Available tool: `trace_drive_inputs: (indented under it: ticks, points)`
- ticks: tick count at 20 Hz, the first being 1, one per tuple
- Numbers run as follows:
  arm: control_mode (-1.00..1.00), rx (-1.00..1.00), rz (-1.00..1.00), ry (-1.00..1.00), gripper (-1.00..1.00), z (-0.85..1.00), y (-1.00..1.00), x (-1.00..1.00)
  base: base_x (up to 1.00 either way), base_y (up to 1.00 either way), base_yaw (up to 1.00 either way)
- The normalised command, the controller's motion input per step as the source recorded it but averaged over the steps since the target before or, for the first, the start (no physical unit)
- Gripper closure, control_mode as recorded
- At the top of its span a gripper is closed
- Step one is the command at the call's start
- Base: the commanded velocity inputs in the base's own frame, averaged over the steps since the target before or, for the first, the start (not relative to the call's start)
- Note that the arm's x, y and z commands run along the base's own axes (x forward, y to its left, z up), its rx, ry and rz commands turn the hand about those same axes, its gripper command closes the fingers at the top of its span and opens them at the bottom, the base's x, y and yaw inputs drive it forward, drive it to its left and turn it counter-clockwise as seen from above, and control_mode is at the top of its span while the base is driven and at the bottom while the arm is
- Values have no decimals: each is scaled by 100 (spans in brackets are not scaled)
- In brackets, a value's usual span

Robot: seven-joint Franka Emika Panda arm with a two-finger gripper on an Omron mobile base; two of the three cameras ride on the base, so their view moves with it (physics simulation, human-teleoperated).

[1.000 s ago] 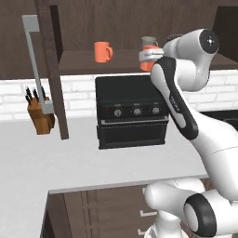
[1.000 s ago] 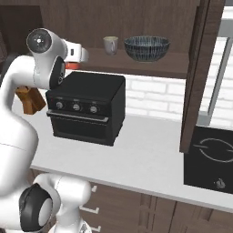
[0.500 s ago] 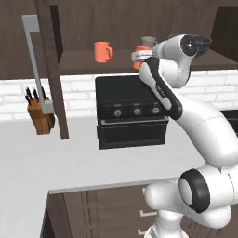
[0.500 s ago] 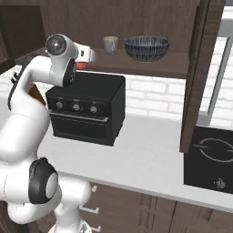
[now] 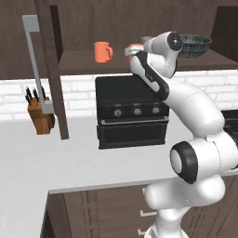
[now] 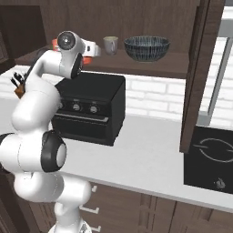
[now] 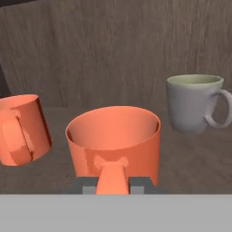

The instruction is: Gather all objects into one cabinet and sort the glasses and bowls to opposite sides.

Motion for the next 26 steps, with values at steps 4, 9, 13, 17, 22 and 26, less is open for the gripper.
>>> trace_drive_inputs:
  ticks: [4,9,13,17,22,26]
  points:
    - [-100,0,0,2,100,-18,1,71,0,0,0]
    - [-100,0,0,2,100,-15,5,56,0,0,0]
    - [-100,0,1,0,100,-1,6,31,0,0,0]
    - [-100,2,1,0,100,-1,0,4,0,0,0]
    - [-100,12,1,0,-100,-17,28,0,0,0,0]
    - [-100,6,0,0,-100,-6,8,0,0,0,0]
